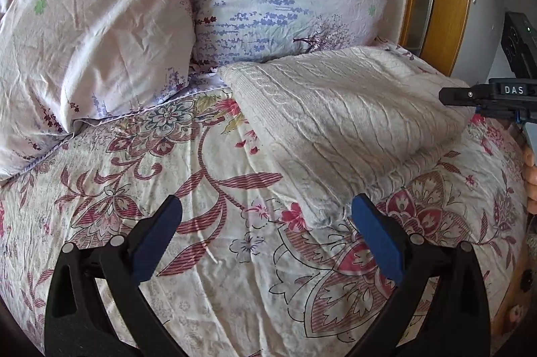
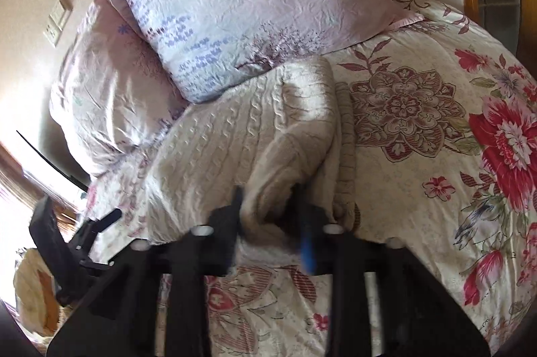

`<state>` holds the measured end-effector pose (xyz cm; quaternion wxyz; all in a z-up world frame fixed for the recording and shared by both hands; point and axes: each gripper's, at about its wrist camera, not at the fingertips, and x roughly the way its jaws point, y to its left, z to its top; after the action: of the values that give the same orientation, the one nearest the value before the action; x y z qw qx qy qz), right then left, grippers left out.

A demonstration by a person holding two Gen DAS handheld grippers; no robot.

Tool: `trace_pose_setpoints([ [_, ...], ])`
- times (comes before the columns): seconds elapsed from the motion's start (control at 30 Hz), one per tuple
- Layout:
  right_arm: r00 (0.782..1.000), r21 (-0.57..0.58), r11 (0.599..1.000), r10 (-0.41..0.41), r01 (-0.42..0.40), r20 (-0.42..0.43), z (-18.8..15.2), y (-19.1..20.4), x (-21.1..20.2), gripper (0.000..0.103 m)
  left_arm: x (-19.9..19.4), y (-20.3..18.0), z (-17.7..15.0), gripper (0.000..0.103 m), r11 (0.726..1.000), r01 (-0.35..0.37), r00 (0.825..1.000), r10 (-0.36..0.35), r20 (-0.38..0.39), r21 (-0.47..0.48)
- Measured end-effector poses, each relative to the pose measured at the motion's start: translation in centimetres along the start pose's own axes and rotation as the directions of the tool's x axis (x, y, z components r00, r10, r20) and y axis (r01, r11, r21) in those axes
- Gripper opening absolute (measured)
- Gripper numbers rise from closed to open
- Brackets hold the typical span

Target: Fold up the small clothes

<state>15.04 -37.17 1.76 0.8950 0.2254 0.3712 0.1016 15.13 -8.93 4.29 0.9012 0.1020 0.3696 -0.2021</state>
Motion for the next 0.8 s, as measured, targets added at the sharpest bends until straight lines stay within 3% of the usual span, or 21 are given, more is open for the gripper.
trace_pose_setpoints([
  [0.13,0.996,0.08,0.995,0.046,-0.051,0.073,-0.7,-1.9,-1.9,0.014,0.5,-1.4,0.0,0.101,0.997,-0.021,1.0,0.022,-0.008,0.074],
  [0.3,0.995,0.132,0.988,0.076,-0.083,0.062,-1.4,-3.1,-1.7,0.014,2.4,-1.4,0.3,0.101,0.99,-0.114,0.992,0.118,-0.05,0.082],
  [0.6,0.992,0.172,0.978,0.113,-0.121,0.06,-1.4,-3.5,-1.5,0.014,2.7,-1.1,-0.1,0.101,0.981,-0.16,0.983,0.168,-0.072,0.105],
  [0.7,0.991,0.177,0.976,0.115,-0.125,0.061,-1.5,-3.6,-1.3,0.014,2.6,-0.2,0.3,0.101,0.985,-0.168,0.983,0.17,-0.07,0.031],
  [0.8,0.99,0.163,0.978,0.123,-0.132,0.064,-1.6,-3.2,-1.4,0.014,2.4,2.3,0.4,0.101,0.985,-0.118,0.991,0.107,-0.085,-0.128],
])
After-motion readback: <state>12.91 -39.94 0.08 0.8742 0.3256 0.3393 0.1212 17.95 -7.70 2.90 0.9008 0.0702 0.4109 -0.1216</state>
